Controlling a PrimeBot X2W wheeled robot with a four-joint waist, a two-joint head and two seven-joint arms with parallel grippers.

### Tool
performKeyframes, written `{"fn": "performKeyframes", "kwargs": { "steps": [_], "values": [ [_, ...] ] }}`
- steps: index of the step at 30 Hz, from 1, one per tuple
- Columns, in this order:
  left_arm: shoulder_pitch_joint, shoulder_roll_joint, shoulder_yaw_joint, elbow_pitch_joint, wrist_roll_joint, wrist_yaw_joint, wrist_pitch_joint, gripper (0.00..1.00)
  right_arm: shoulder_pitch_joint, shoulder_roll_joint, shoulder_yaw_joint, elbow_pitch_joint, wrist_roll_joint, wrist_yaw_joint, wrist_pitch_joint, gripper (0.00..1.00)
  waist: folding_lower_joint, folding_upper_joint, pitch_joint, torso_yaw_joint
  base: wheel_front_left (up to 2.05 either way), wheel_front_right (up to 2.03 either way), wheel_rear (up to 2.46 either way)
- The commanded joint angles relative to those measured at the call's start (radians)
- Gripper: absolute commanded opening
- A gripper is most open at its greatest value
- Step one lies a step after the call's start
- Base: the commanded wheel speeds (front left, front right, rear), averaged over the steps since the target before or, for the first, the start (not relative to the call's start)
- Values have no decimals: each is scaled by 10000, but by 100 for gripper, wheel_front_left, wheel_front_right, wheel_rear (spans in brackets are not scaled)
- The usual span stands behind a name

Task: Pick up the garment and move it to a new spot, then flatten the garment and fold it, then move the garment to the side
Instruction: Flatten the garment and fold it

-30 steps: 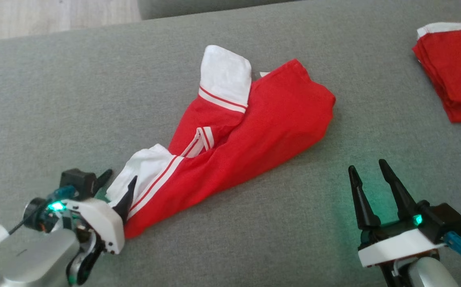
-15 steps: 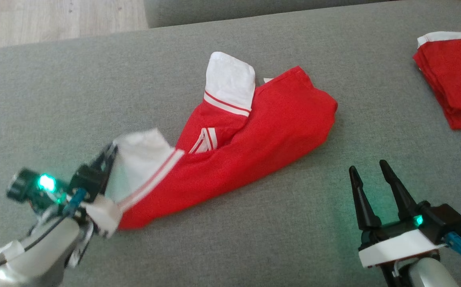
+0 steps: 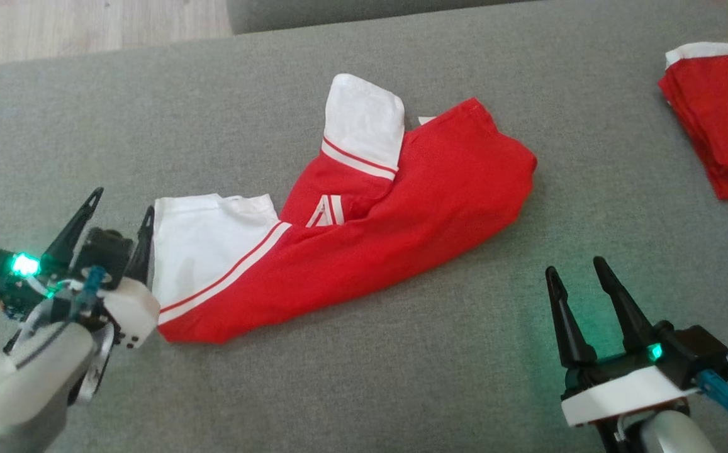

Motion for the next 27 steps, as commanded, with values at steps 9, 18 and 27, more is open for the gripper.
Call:
{"fn": "performKeyframes", "kwargs": {
  "steps": [9,18,27],
  "values": [
    [-924,572,660,-13,-1008,-1365,967,100,-397,-173,306,-351,133,67,-55,100,0,-1,510,-165,0,0,0],
    [-1179,125,740,735,-1673,-1873,1609,100,-657,-247,315,-339,221,67,-55,100,0,-1,916,-461,0,0,0],
    [-857,-323,969,1231,-2778,-2047,2502,0,-704,-346,192,-349,240,67,-55,100,0,-1,1025,-490,0,0,0]
  ]
}}
